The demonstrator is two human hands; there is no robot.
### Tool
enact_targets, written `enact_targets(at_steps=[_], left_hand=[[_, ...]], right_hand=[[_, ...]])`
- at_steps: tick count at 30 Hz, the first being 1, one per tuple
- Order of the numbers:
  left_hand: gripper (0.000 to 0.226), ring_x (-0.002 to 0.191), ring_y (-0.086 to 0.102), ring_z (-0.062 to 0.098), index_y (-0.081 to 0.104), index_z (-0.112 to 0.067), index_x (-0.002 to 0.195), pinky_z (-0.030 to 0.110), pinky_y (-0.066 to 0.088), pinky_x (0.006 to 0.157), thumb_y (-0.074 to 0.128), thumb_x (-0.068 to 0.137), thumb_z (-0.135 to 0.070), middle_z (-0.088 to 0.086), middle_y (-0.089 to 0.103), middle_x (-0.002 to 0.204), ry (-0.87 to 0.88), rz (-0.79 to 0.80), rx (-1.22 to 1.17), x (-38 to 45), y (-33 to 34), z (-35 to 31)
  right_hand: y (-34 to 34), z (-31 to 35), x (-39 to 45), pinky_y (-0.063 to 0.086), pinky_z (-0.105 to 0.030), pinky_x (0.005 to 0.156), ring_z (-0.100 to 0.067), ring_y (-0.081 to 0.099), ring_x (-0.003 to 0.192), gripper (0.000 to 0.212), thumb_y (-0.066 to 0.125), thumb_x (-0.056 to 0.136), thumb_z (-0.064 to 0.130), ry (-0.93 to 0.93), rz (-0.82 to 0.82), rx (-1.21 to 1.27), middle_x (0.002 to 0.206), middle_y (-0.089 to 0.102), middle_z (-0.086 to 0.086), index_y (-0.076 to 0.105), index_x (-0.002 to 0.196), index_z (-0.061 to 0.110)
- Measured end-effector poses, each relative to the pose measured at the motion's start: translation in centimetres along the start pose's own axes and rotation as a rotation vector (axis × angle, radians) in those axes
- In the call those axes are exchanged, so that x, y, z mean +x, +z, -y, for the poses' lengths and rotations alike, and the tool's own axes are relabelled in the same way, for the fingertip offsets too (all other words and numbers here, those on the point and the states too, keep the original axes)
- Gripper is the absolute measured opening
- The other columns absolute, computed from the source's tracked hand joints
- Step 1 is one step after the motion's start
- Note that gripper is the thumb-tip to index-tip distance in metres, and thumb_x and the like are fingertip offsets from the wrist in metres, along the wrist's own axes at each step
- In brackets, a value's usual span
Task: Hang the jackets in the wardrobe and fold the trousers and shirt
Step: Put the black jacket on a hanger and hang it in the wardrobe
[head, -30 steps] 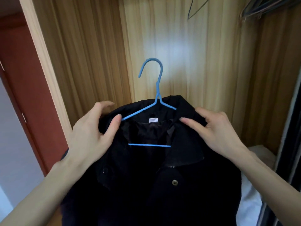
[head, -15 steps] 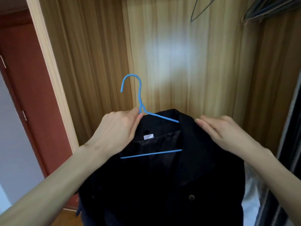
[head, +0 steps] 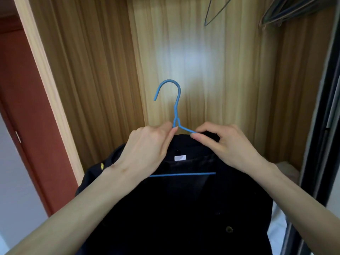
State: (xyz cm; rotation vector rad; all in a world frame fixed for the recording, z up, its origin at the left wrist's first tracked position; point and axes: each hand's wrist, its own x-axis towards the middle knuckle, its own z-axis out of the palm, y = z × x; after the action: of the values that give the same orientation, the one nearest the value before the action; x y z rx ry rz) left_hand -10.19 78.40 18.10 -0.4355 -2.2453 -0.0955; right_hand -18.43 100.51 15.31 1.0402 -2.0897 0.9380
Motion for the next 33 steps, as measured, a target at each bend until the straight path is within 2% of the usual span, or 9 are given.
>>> enact_targets(at_steps=[4,7,10,13,17,19,26,29,33], left_hand=[[0.057,0.073,0.063,0.015,0.065,-0.033,0.092,0.036,0.049,0.068,0.028,0.096,-0.077,-0.011,0.067,0.073,-0.145,0.139,0.019,-0.1,-1.4,2.2],[0.064,0.076,0.062,0.01,0.061,-0.044,0.086,0.036,0.048,0.073,0.016,0.089,-0.089,-0.012,0.065,0.071,-0.291,0.359,-0.145,-1.2,-1.4,5.0],[0.045,0.065,0.052,0.021,0.054,-0.05,0.075,0.038,0.043,0.066,0.026,0.103,-0.071,-0.002,0.051,0.061,-0.225,0.269,-0.228,-2.1,-0.4,6.3],[0.052,0.061,0.042,0.029,0.049,-0.035,0.071,0.037,0.04,0.057,0.029,0.099,-0.074,0.009,0.045,0.057,-0.151,0.183,-0.139,-2.1,0.0,7.0],[0.057,0.05,0.039,0.022,0.044,-0.028,0.069,0.031,0.031,0.047,0.034,0.096,-0.078,-0.002,0.035,0.046,0.021,0.142,0.038,-0.4,-1.0,7.3],[0.057,0.048,0.041,0.02,0.045,-0.027,0.073,0.033,0.036,0.047,0.029,0.099,-0.075,-0.003,0.037,0.046,0.091,0.178,0.094,0.3,-1.0,6.8],[0.056,0.051,0.042,0.026,0.049,-0.02,0.08,0.043,0.046,0.054,0.028,0.102,-0.066,0.002,0.043,0.05,0.08,0.247,0.022,0.7,-0.1,5.2],[0.047,0.049,0.04,0.025,0.044,-0.022,0.078,0.04,0.043,0.05,0.034,0.106,-0.058,0.0,0.04,0.051,0.106,0.179,0.017,0.2,-0.2,5.5],[0.037,0.051,0.043,0.023,0.041,-0.022,0.081,0.041,0.044,0.05,0.039,0.11,-0.044,-0.006,0.041,0.057,0.044,0.025,-0.021,-0.6,0.0,6.7]], right_hand=[[0.7,-1.2,-0.7,0.047,-0.042,0.064,-0.027,0.055,0.063,0.026,0.06,0.097,0.057,0.005,-0.031,0.073,0.076,0.069,0.002,0.073,0.093,0.034],[0.8,-2.0,-0.8,0.045,-0.029,0.063,-0.017,0.055,0.063,0.023,0.063,0.098,0.052,0.055,-0.11,0.098,0.079,0.07,0.012,0.074,0.092,0.033],[0.8,-1.9,-0.9,0.044,-0.029,0.061,-0.019,0.054,0.062,0.024,0.062,0.098,0.057,0.07,-0.116,0.104,0.081,0.07,0.012,0.073,0.093,0.036],[0.8,-1.7,-1.0,0.045,-0.037,0.059,-0.024,0.05,0.059,0.031,0.056,0.1,0.058,0.02,-0.08,0.021,0.076,0.068,0.005,0.073,0.095,0.033],[-0.1,-1.0,-1.1,0.03,-0.034,0.045,-0.028,0.024,0.055,0.049,0.043,0.106,0.05,-0.103,-0.068,-0.325,0.052,0.026,0.002,0.055,0.077,0.013],[-0.5,-0.5,-1.2,0.026,-0.034,0.045,-0.026,0.019,0.049,0.048,0.042,0.107,0.049,-0.108,-0.032,-0.376,0.05,0.015,0.006,0.043,0.074,0.014],[-0.4,0.5,0.3,0.016,-0.033,0.045,-0.039,0.036,0.05,0.059,0.027,0.108,0.055,-0.122,0.031,-0.483,0.049,0.018,0.007,0.053,0.081,0.009],[-0.2,0.0,0.9,0.03,-0.038,0.047,-0.029,0.039,0.052,0.057,0.029,0.102,0.063,-0.077,0.032,-0.396,0.05,0.036,0.001,0.058,0.083,0.017],[-1.3,-0.9,2.4,0.046,-0.032,0.061,-0.016,0.057,0.06,0.051,0.046,0.092,0.077,0.047,-0.055,-0.126,0.066,0.065,0.004,0.07,0.092,0.032]])
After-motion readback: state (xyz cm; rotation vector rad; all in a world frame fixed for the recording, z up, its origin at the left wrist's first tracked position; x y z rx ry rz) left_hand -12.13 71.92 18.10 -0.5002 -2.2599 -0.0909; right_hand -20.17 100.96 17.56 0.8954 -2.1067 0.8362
